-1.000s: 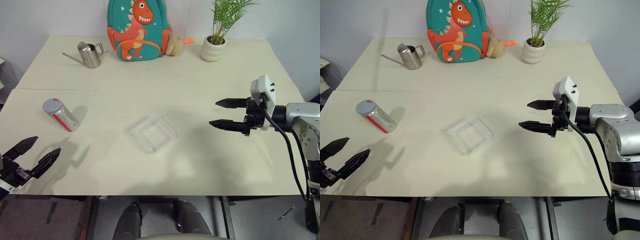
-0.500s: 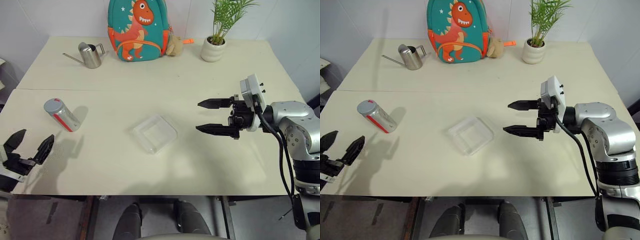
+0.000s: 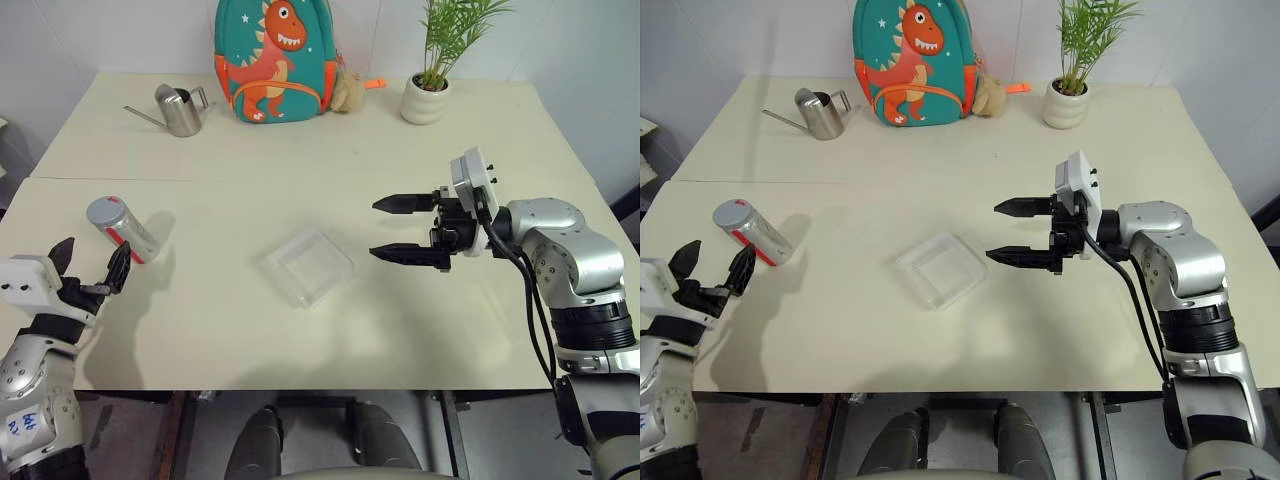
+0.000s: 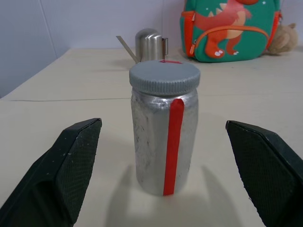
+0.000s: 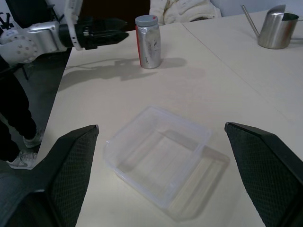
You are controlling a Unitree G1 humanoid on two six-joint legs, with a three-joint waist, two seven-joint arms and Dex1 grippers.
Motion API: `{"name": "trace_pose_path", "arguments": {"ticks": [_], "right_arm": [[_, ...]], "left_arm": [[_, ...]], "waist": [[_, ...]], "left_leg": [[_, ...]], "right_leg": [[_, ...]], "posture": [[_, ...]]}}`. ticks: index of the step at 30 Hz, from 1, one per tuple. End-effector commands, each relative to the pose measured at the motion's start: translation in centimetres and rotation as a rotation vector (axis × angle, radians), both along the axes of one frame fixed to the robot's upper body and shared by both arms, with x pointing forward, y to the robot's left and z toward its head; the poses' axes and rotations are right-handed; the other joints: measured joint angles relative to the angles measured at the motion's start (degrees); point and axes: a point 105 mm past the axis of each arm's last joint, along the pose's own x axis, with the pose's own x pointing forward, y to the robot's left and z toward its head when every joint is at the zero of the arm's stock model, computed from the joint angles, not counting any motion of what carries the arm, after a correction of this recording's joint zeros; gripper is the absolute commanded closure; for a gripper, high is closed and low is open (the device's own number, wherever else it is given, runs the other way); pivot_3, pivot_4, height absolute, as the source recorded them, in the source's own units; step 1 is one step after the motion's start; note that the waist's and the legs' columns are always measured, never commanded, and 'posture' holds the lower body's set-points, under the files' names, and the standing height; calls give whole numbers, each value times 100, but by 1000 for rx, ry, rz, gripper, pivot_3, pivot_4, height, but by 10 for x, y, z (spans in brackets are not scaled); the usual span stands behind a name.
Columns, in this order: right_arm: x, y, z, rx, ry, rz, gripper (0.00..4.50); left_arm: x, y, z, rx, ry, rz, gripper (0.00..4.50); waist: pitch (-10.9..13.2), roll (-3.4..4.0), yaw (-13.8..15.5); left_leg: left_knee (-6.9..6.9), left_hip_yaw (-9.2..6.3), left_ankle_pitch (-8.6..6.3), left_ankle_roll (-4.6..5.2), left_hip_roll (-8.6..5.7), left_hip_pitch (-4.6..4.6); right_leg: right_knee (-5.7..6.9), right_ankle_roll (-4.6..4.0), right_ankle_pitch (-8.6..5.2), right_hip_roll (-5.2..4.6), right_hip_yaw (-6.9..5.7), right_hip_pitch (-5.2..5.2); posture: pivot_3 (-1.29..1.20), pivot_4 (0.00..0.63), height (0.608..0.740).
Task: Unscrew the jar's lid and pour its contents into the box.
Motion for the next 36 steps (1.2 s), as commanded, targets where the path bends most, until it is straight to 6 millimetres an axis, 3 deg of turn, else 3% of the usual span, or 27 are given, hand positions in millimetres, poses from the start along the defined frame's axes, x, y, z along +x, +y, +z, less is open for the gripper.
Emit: {"name": "trace_pose_path", "arguments": {"ticks": [1,24,27,33,36], "right_arm": [[-1,0,12,8,-55,10,0],[2,-1,15,-5,-75,-6,0],[3,-1,16,-8,-78,-9,0],[4,-1,17,-8,-81,-15,0],[4,0,18,-7,-85,-18,0]], "left_arm": [[6,1,3,11,-21,21,20],[49,-7,1,10,-55,-42,20],[50,-10,0,6,-58,-59,621],[48,-8,1,8,-77,-56,2447],[46,-8,4,12,-94,-64,2541]], "waist": [[0,0,-8],[0,0,-1],[0,0,-1],[0,0,0],[0,0,-1]], "left_leg": [[0,1,-2,0,0,0],[0,1,-4,1,0,-1],[0,1,-4,1,0,-1],[0,0,-4,1,0,-2],[0,0,-4,1,0,-2]], "right_leg": [[-2,1,1,0,1,0],[0,7,4,1,-1,-2],[0,8,4,1,-1,-2],[-1,8,4,0,0,-2],[-1,8,4,0,0,-2]], "posture": [[0,150,740],[0,150,740],[0,150,740],[0,150,740],[0,150,740]]}}
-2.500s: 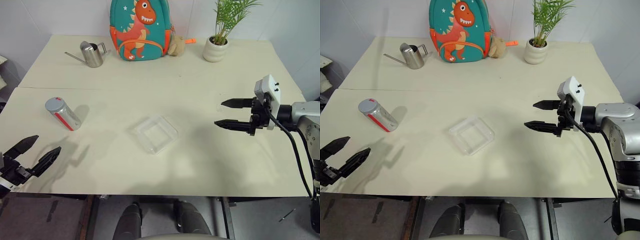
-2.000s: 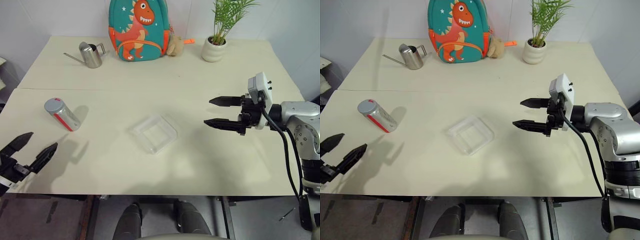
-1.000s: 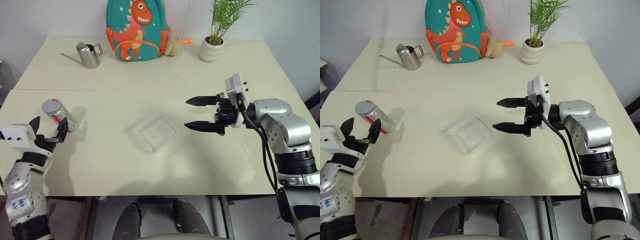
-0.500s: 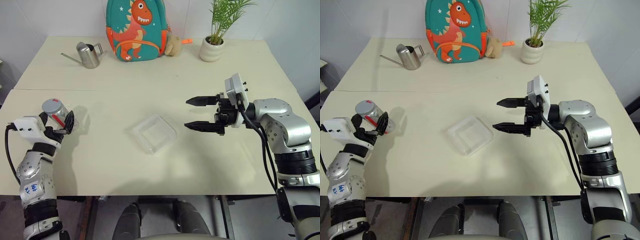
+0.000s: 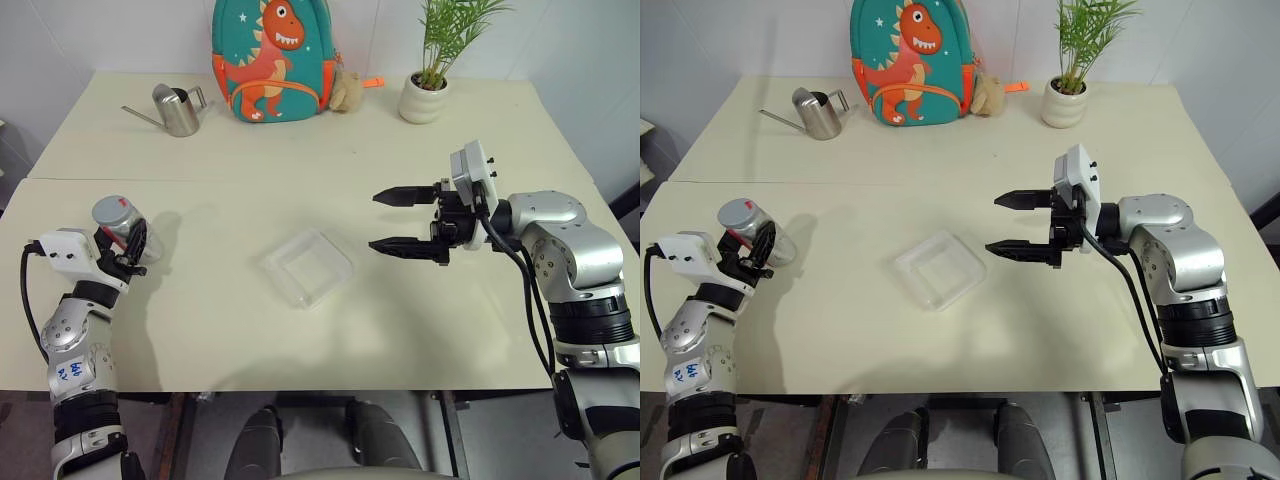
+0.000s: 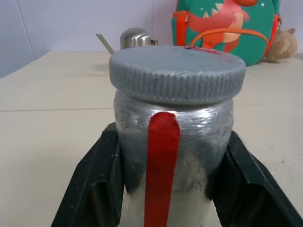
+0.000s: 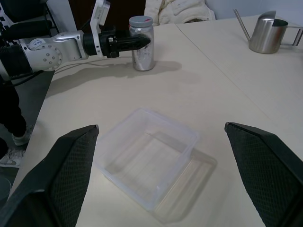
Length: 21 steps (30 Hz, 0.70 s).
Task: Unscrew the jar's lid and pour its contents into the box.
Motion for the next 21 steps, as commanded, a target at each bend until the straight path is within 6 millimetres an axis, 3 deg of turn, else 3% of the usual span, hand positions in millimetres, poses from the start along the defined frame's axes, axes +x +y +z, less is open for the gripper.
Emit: {"name": "trace_pose_path", "arguments": {"ticks": [1,4,8,15,21], "right_arm": [[-1,1,14,10,-54,1,0],[1,2,18,13,-81,-20,0],[8,8,27,36,-141,-80,0],[-4,47,42,137,-190,-155,0],[-21,73,55,245,-189,-235,0]], "left_arm": [[-6,4,15,26,-66,-7,2541],[-10,-3,23,52,-91,-69,2541],[-13,-27,39,110,-111,-226,2541],[-14,-104,68,226,-77,-676,2541],[-9,-147,78,249,-40,-910,2541]], "waist": [[0,0,-1],[0,0,-3],[0,0,-4],[0,0,7],[0,1,-12]], "left_leg": [[0,0,0,0,0,0],[0,0,0,0,0,0],[-1,0,-1,-1,1,-1],[-3,-1,0,-1,1,-6],[-4,-2,-1,-1,1,-14]], "right_leg": [[0,0,0,0,0,0],[0,0,0,0,0,0],[-1,-1,0,0,0,-3],[-2,-2,-1,-1,0,-5],[0,-1,-1,0,1,-14]], "posture": [[0,150,740],[0,150,740],[0,150,740],[0,150,740],[0,150,740]]}}
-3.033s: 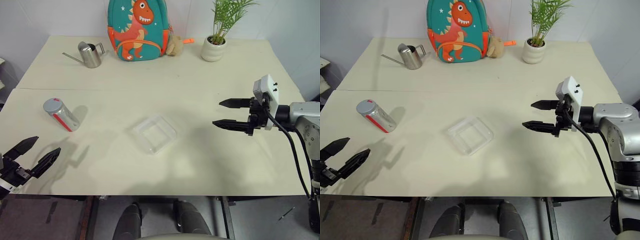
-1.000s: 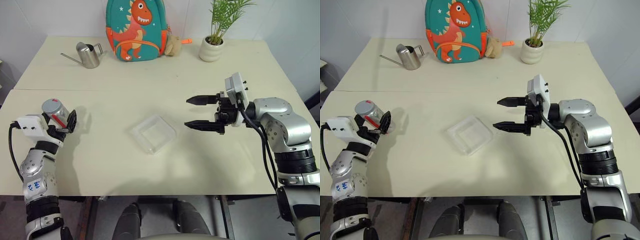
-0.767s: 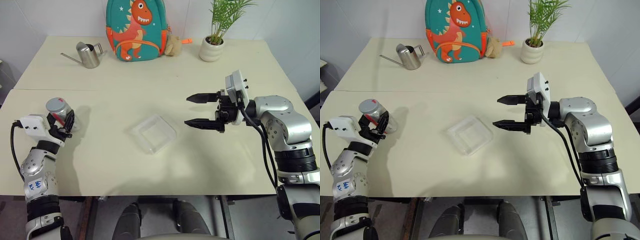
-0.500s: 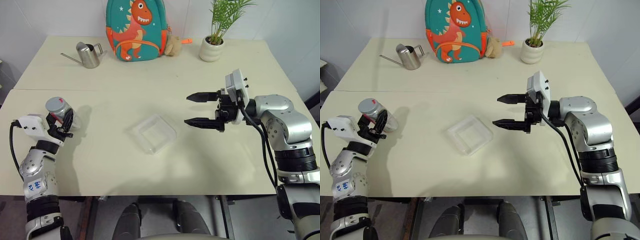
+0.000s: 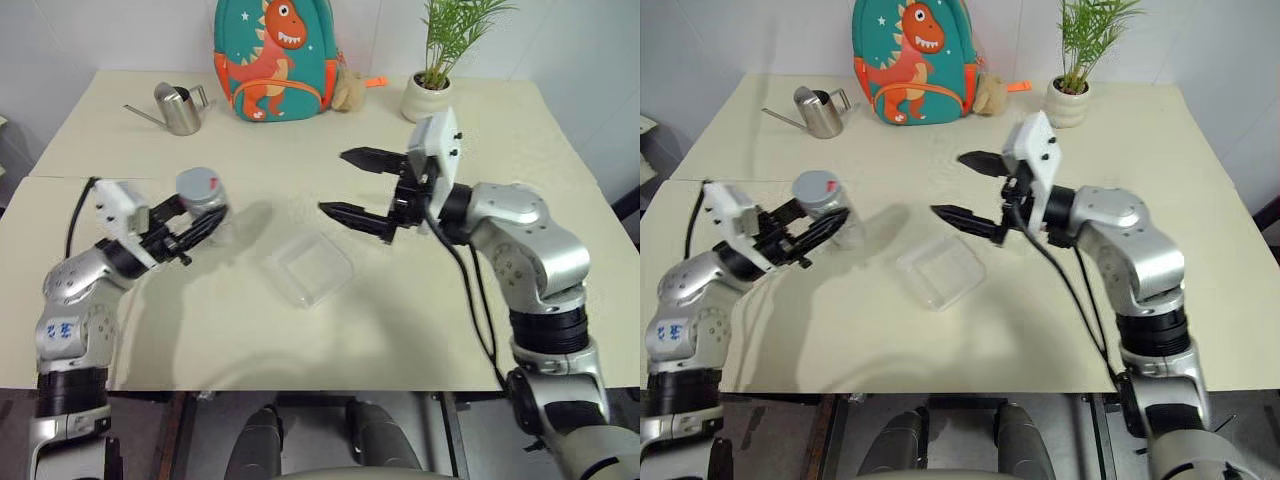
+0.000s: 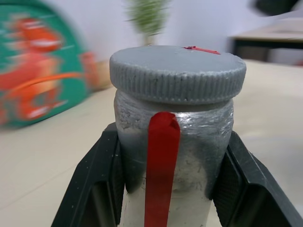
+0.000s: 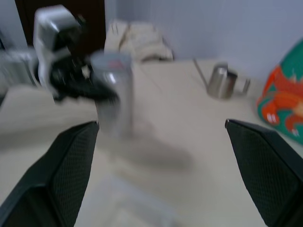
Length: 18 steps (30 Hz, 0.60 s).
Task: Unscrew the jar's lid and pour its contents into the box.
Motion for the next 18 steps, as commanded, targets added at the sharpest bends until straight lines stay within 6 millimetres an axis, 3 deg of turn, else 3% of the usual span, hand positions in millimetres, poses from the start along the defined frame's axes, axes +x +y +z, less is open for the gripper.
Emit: {"name": "trace_pose_path", "arguments": {"ticks": [1,8,18], "right_arm": [[-11,9,14,73,-20,-69,0],[-16,29,15,116,-1,-172,0],[-22,42,11,106,0,-180,0]], "left_arm": [[0,-24,13,21,-21,-134,2541],[2,-58,23,-47,32,-327,2541],[-4,-73,17,7,51,-433,2541]], "waist": [[0,0,1],[0,0,-3],[0,0,-8]], "left_leg": [[0,0,0,0,0,0],[0,-2,0,0,2,-4],[2,-3,1,2,2,-34]], "right_leg": [[1,0,0,1,-1,-1],[8,-1,-1,5,-1,-9],[14,0,-1,4,0,-44]], "posture": [[0,150,740],[0,150,740],[0,150,740]]}}
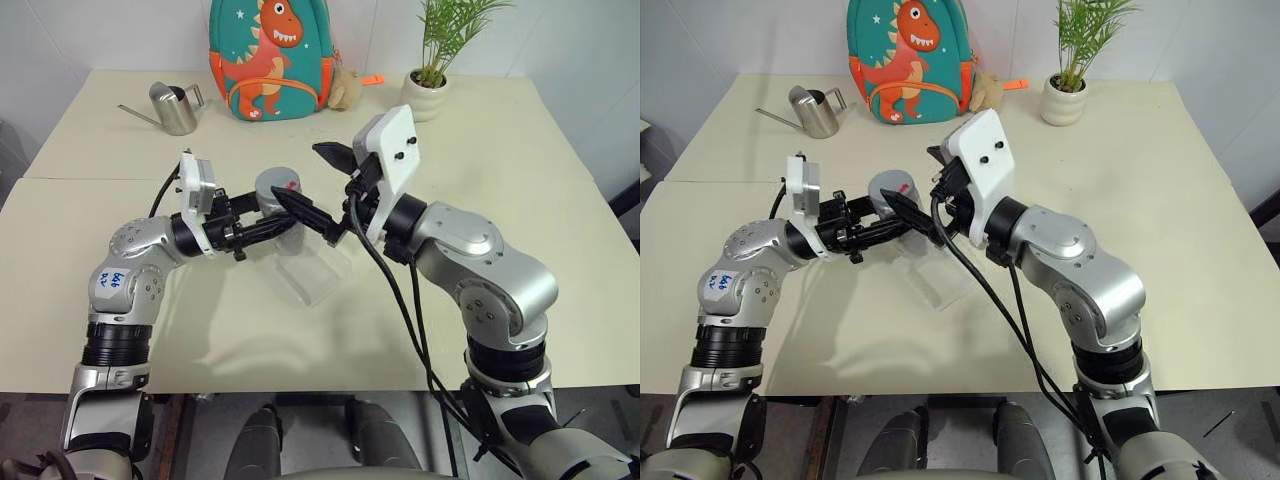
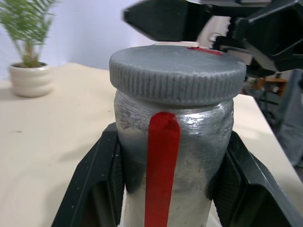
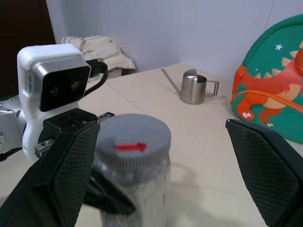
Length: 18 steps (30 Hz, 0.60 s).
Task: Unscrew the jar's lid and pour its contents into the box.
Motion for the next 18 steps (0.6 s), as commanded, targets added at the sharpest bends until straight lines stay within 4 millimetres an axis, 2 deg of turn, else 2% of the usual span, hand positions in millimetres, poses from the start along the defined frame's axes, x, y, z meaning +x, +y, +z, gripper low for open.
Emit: {"name": "trace_pose_path", "arguments": {"ticks": [1,6,18], "right_arm": [[-10,4,10,18,-54,17,0],[-13,7,3,-4,-32,40,0],[-14,11,3,0,-54,48,0]], "left_arm": [[-3,-4,13,4,-57,-28,2541],[-3,-6,14,12,-73,-28,2541],[-6,-6,13,30,-73,-47,2541]], "waist": [[0,0,1],[0,0,3],[0,0,2]], "left_leg": [[2,0,1,1,0,-13],[4,0,3,1,0,-33],[4,0,3,1,0,-33]], "right_leg": [[5,0,0,0,0,-14],[11,1,1,0,0,-36],[12,1,1,0,0,-36]], "posture": [[0,150,740],[0,150,740],[0,150,740]]}}
